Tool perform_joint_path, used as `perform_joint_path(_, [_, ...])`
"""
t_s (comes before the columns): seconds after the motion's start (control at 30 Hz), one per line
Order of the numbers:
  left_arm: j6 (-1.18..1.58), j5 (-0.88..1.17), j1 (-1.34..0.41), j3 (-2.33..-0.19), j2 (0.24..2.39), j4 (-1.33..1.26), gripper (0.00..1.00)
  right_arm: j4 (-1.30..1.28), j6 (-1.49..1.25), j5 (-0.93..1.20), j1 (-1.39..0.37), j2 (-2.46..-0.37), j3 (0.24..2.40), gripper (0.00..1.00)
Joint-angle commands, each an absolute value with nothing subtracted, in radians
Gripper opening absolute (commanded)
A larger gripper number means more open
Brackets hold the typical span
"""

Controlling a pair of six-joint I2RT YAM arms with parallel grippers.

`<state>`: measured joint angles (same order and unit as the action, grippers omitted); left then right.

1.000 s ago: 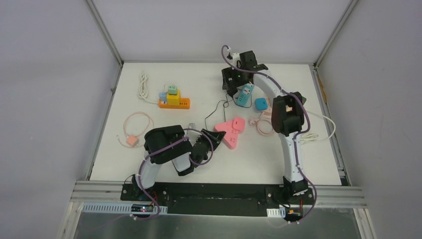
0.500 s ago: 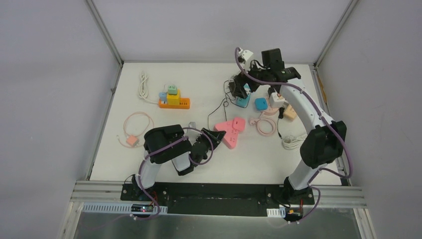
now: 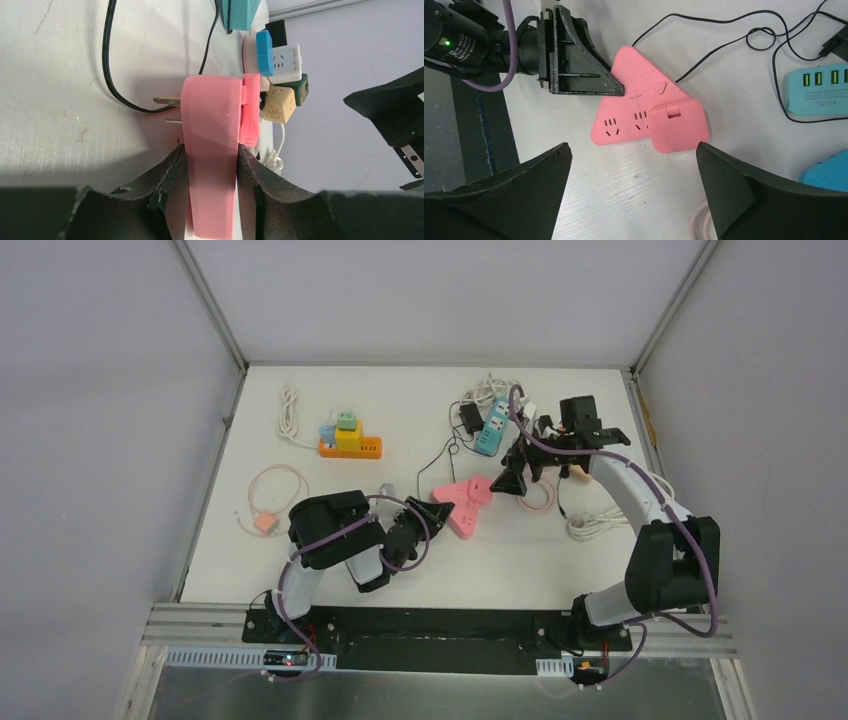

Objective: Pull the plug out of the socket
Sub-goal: Remove the plug from the socket.

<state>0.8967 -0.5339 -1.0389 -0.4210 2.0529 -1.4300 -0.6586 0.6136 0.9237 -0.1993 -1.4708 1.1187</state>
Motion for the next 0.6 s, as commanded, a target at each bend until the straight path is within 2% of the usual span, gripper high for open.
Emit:
perform_joint_path(0.0, [0.771, -0.503, -1.031, -0.400, 2.071, -1.278, 0.00, -0.622, 0.734, 1.073, -0.174, -1.443, 1.120, 1.00])
perform_joint_path(0.13, [0.746, -0.485, -1.031, -0.401, 2.064, -1.278, 0.00, -0.723, 0.831, 1.047, -0.172, -1.484, 1.157, 1.00])
perform_joint_path(0.57, [0.684, -0.427, -1.031, -0.441, 2.067, -1.232, 0.00, -0.874, 0.799, 1.009, -0.131, -1.626, 1.279, 1.00])
